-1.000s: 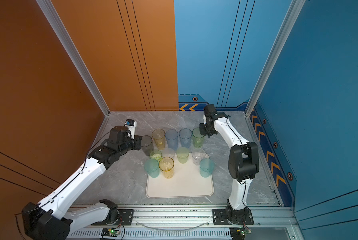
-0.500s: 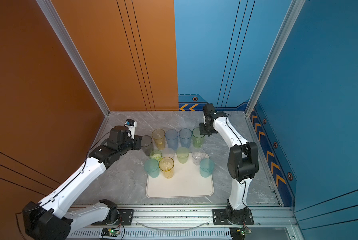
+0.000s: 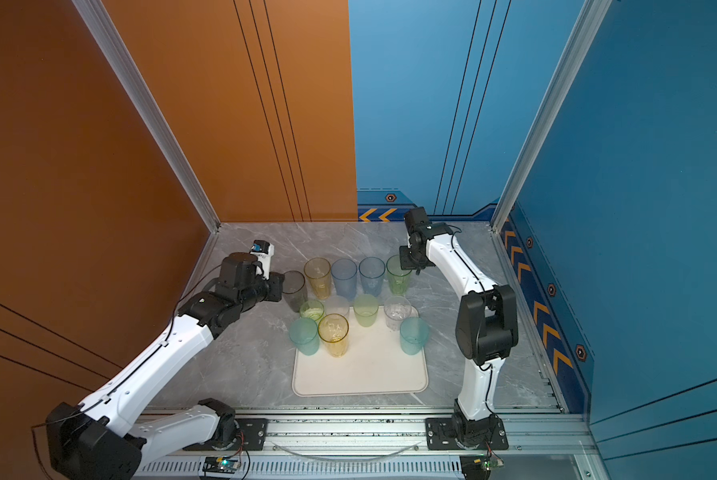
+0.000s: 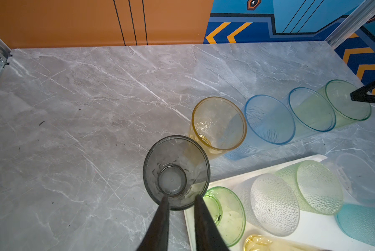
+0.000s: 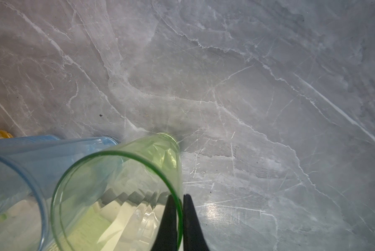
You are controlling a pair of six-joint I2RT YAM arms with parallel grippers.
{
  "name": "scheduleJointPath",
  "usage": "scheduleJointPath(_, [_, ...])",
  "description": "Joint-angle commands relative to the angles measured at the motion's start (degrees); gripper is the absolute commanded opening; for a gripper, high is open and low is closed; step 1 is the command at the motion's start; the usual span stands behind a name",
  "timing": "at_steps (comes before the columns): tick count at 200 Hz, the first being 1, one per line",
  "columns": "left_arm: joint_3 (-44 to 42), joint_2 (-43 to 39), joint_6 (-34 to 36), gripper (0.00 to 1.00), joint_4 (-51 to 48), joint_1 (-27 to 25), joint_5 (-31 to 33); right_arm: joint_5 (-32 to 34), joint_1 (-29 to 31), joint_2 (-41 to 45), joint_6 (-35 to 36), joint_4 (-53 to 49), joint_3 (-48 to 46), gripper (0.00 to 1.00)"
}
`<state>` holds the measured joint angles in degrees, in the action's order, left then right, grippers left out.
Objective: Place the glasses into the tray
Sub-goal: 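Close the right gripper on the green glass rim and lift it, then carry the green glass over the tray with the right gripper and lower it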
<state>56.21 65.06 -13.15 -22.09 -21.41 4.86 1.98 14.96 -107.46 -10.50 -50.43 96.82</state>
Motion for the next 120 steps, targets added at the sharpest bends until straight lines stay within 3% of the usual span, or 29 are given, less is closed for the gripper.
scheduleJointPath(1, [-1.1,0.1,0.6,0.22,-0.6,-0.5,-0.2,3.0,-0.5,6.3,-0.9,2.2,-1.9,0.0])
scheduleJointPath(71, [-2.0,-0.6,1.0,0.22,-1.4,-1.9,1.0,5.5,-1.6,19.7,-1.2,5.7,-7.8,0.0])
scheduleJointPath(120, [-1.5,-1.7,1.4,0.22,-2.3,-1.9,1.2,-0.9,-0.6,34.7,0.6,2.3,-10.8,0.0])
